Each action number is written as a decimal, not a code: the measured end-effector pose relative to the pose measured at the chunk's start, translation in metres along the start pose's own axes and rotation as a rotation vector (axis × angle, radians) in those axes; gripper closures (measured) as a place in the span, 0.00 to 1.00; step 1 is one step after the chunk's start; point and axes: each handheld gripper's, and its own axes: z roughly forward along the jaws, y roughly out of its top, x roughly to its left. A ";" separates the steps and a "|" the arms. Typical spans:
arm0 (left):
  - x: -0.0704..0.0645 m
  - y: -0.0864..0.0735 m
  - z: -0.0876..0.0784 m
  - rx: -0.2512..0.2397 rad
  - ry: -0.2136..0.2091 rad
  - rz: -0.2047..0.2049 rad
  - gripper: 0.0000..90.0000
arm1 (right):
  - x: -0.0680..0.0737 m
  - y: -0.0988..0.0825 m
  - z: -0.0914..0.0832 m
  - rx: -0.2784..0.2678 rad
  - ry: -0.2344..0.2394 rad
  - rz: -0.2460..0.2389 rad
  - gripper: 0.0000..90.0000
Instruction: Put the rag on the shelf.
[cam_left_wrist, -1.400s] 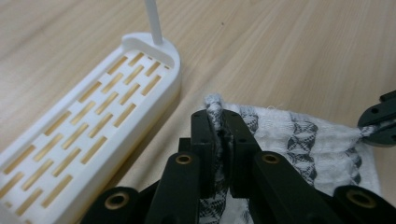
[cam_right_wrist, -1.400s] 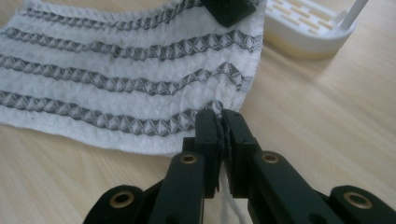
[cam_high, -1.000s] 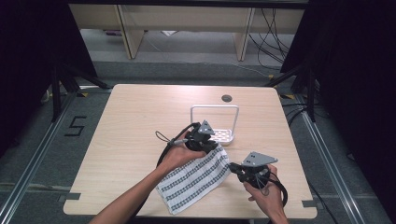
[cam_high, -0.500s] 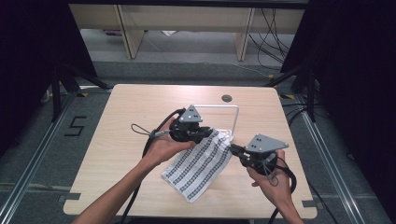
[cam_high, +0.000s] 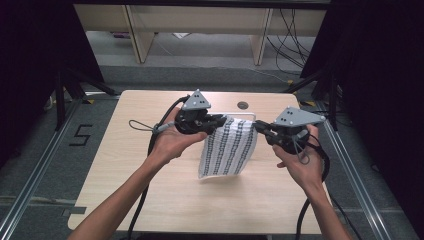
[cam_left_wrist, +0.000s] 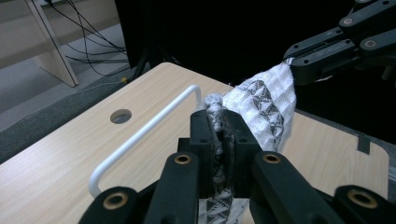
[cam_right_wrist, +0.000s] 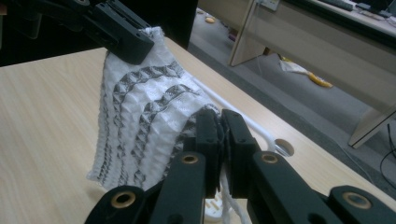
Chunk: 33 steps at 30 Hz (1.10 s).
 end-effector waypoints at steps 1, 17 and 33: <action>0.001 0.003 0.000 -0.007 0.004 -0.007 0.92 | -0.002 0.002 0.001 -0.005 -0.007 0.002 0.96; 0.019 0.041 0.005 -0.057 0.070 -0.039 0.92 | -0.037 0.043 0.011 -0.022 -0.065 -0.007 0.96; 0.051 0.072 0.015 -0.081 0.149 -0.043 0.92 | -0.071 0.087 0.038 -0.043 -0.111 0.006 0.96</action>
